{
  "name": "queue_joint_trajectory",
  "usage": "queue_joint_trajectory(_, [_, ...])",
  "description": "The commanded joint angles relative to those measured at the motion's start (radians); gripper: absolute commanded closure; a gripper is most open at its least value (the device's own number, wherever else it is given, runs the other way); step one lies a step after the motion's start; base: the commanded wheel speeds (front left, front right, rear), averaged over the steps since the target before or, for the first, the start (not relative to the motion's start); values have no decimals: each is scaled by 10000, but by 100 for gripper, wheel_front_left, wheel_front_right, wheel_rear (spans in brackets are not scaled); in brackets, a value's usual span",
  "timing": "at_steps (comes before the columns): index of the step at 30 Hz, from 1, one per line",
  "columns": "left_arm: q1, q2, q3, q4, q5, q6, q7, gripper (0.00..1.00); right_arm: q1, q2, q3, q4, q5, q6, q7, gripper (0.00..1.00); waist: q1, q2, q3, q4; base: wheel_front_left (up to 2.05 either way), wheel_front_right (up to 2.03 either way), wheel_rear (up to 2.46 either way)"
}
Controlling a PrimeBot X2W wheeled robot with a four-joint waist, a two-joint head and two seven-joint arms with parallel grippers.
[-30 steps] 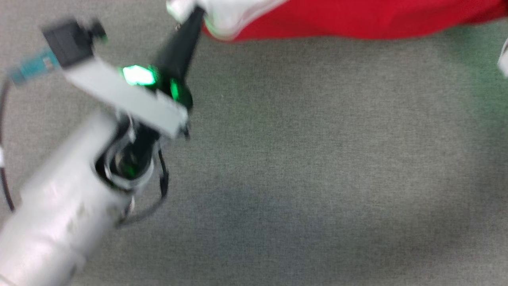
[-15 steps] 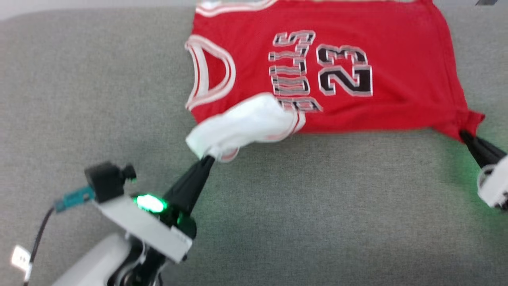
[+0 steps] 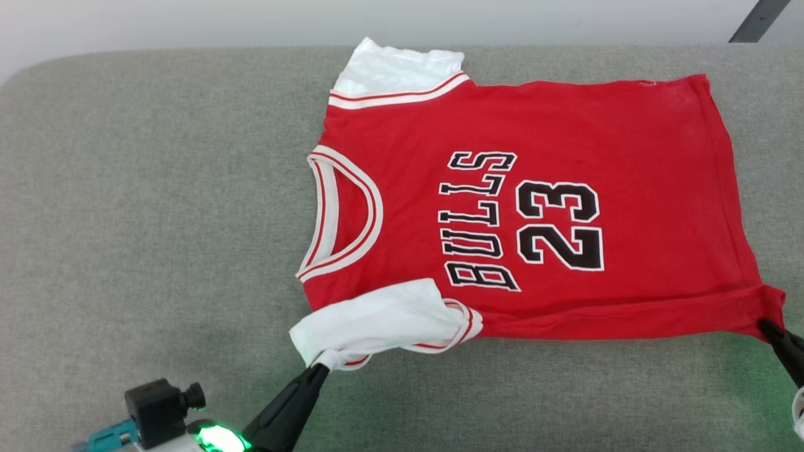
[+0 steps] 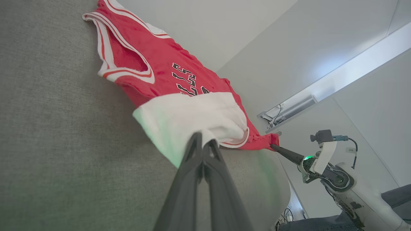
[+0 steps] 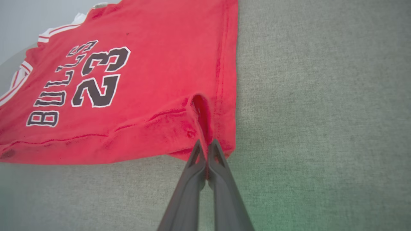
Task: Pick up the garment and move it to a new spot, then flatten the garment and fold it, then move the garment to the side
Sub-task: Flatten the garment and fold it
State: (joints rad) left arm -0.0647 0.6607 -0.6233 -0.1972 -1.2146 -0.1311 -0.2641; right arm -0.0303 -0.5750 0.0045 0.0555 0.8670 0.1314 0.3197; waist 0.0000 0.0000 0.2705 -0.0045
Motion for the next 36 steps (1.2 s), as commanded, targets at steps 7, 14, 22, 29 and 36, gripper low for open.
queue_joint_trajectory(7, [-736,359,-140,-369,572,11,113,100,309,1250,-1497,-1629,-787,-15,1232,100,0,0,152,-48,0,0,0])
queue_joint_trajectory(14, [-3291,244,-456,204,-22,13,766,100,-1022,1752,-1905,-1478,-1254,-15,1856,100,0,0,377,-129,0,0,0])
queue_joint_trajectory(22, [-5603,-151,-858,2524,-1337,11,1261,100,-2881,2061,-1866,-32,-1456,-15,1754,100,0,0,904,-351,0,0,0])
queue_joint_trajectory(29, [-6830,-566,-1595,4733,-1181,13,1082,100,-3980,2205,-1223,1337,-1539,-15,1263,100,0,0,1465,-500,0,0,0])
queue_joint_trajectory(36, [-7352,-846,-2237,5918,-937,13,513,100,-4428,2068,-646,2187,-1587,-15,708,100,0,0,1666,-453,0,0,0])
